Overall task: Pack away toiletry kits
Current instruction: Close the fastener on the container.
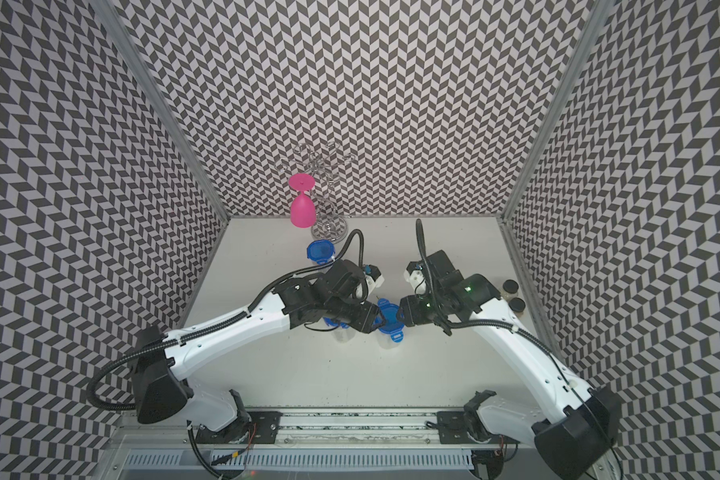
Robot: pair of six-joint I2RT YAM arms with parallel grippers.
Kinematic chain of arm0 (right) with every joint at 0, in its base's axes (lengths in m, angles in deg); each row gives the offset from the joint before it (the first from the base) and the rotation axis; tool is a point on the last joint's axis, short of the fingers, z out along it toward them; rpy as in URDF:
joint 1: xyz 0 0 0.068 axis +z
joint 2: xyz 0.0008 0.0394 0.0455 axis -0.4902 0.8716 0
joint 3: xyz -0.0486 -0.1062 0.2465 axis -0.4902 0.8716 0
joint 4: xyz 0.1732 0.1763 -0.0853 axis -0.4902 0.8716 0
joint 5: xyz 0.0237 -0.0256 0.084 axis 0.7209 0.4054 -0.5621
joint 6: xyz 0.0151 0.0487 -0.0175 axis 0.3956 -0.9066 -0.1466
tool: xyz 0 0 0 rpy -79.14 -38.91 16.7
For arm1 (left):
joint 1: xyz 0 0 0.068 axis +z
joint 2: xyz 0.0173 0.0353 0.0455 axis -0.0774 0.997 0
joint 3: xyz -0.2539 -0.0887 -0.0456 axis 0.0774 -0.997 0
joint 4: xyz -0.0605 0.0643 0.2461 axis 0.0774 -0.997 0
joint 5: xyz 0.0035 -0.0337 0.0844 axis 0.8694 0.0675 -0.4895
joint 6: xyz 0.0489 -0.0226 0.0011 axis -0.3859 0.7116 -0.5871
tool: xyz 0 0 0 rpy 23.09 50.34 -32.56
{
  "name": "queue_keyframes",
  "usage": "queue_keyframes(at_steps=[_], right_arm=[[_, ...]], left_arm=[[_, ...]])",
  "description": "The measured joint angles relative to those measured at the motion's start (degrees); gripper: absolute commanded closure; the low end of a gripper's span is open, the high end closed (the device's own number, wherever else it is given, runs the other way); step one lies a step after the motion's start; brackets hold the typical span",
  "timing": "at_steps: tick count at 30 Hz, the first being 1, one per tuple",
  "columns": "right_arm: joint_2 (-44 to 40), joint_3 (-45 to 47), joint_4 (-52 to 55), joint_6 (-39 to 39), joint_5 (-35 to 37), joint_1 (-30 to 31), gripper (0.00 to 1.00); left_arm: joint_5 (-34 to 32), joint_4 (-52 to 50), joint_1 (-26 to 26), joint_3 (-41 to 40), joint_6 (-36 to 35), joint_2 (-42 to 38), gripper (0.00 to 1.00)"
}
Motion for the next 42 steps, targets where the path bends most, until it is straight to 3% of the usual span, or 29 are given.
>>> queue_keyframes(at_steps=[8, 17, 42], right_arm=[[5.7, 0.0, -1.1, 2.9, 0.1, -1.4, 0.47], [5.7, 1.7, -2.6, 5.2, -1.8, -2.9, 0.46], [8.1, 3.9, -6.6, 8.4, -8.0, -3.5, 0.48]], left_arm=[[-5.0, -2.9, -0.2, 1.4, 0.6, 2.7, 0.54], [-2.6, -2.7, -2.3, -2.1, 3.0, 0.8, 0.54], [1.0, 2.6, -1.2, -7.5, 5.3, 0.9, 0.56]])
